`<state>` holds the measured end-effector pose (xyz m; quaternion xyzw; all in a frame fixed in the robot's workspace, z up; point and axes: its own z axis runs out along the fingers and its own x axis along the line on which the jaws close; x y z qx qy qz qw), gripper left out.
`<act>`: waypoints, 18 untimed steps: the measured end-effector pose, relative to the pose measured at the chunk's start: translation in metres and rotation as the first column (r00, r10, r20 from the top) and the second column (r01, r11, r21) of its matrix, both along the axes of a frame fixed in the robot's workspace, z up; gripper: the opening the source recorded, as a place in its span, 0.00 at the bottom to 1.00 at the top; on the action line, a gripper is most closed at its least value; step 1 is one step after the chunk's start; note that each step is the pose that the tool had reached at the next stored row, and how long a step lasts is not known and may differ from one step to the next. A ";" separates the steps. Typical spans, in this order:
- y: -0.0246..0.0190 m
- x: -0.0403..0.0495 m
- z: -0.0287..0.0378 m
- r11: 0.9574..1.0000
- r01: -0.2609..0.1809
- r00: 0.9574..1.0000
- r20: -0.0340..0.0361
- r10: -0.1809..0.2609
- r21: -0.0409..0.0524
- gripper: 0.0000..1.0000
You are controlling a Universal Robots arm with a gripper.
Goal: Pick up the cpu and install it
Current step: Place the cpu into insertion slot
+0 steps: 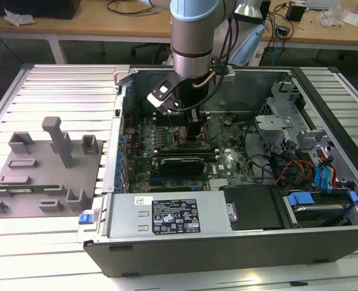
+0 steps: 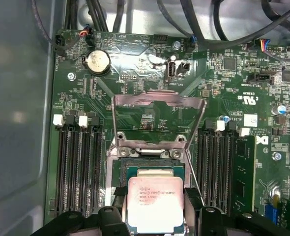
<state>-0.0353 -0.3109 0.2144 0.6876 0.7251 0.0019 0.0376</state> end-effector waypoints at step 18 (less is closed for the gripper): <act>0.0026 0.0001 -0.0133 0.999 0.042 0.999 0.000 -0.042 0.004 0.55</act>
